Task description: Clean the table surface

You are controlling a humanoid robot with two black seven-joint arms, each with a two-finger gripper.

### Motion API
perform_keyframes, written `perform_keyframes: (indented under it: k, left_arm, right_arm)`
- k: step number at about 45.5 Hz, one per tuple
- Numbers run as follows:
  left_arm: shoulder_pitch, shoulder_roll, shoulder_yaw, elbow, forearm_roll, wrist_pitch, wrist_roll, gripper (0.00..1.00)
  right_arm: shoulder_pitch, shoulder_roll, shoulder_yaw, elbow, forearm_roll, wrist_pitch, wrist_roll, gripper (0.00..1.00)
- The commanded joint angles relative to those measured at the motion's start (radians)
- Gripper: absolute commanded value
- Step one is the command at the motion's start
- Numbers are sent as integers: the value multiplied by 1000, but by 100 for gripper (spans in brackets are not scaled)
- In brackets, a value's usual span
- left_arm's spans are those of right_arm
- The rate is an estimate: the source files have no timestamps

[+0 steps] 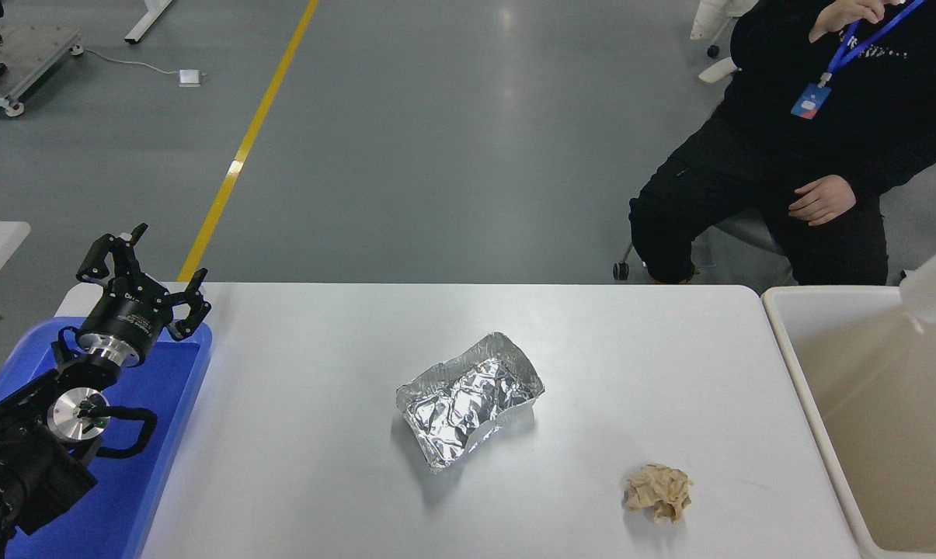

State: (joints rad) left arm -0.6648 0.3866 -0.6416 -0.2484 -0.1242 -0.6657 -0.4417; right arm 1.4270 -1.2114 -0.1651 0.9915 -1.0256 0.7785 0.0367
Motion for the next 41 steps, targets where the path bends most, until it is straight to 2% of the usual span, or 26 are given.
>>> perform_keyframes:
  k: [1, 9, 16, 21, 31, 41]
  left_arm:
    - [1, 0, -1, 0, 0, 0, 0, 100]
    - [1, 0, 0, 0, 0, 0, 0, 100]
    - [1, 0, -1, 0, 0, 0, 0, 100]
    - [1, 0, 0, 0, 0, 0, 0, 100]
    - [1, 0, 0, 0, 0, 0, 0, 100]
    - [-1, 0, 0, 0, 0, 0, 0, 100]
  right_arm:
    - [-247, 193, 13, -295, 85, -215, 2, 0]
    - [-427, 386, 2, -562, 234, -441, 2, 0]
    - [-539, 573, 13, -813, 332, -511, 2, 0]
    - [-615, 690, 13, -944, 410, -606, 2, 0]
    - [-698, 811, 12, -995, 495, -893, 2, 0]
    - [-732, 915, 15, -996, 570, -1002, 0, 0]
